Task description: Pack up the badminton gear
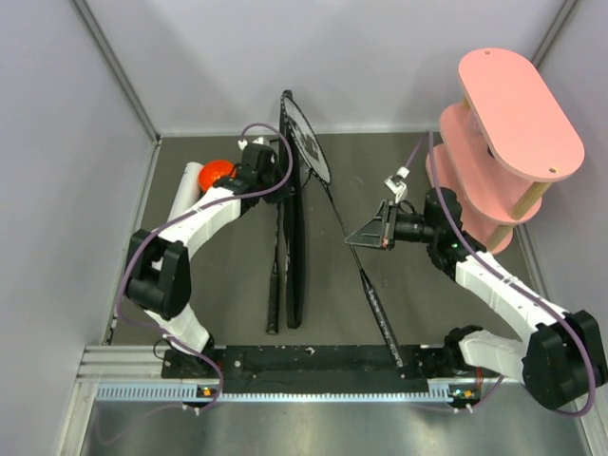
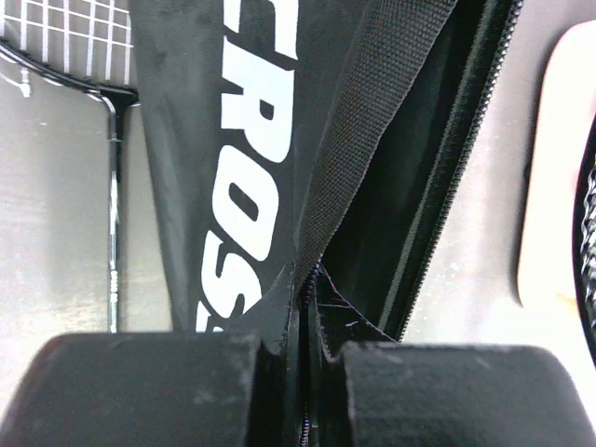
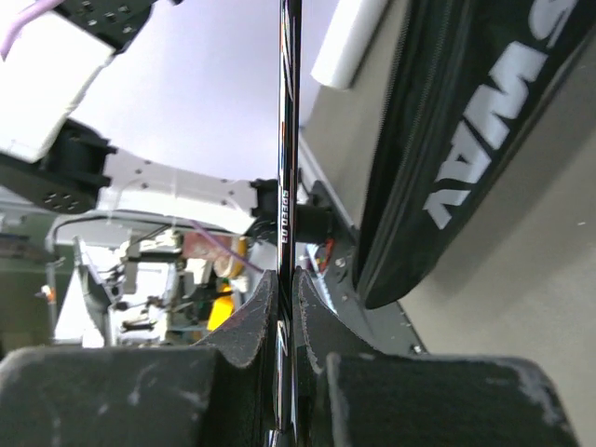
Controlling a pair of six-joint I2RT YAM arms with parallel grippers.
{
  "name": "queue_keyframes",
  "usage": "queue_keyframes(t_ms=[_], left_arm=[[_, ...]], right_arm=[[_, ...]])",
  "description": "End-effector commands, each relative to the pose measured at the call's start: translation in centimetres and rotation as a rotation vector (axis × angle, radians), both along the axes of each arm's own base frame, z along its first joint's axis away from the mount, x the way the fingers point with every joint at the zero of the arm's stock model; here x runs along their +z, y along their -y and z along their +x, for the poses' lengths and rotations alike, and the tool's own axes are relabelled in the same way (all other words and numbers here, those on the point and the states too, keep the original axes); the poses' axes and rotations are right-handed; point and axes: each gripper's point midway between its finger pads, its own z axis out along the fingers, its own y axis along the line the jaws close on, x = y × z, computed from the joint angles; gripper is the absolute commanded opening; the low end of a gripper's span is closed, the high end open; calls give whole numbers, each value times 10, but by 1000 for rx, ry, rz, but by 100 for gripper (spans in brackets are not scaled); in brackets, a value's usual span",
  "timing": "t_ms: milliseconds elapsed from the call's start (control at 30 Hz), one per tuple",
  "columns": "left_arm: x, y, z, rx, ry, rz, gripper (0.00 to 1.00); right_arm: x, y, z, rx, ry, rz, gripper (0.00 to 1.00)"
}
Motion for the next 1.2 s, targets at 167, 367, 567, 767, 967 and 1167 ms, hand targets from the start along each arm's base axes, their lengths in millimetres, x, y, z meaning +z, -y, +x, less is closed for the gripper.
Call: queue_keyframes(t_ms=[167,367,567,767,967,1167], left_arm=[[21,24,16,37,24,-183,0],[24,26,20,62,32,-216,0],[24,29,19,72,30,-252,0],[14,33,21,75,7,-265,0],[15,30,25,102,16,-262,0],[17,35,26,106,4,-307,0]], right_arm=[[41,-12,-40,123,-27,206,0],[32,-12,-44,103,-82,250,0],[39,-9,-53,125,-128,345,0],[63,-7,-55,106,-57,326,0],[70,-7,-58,107,-49,308,0],[63,-18,-65,137,-97,342,0]])
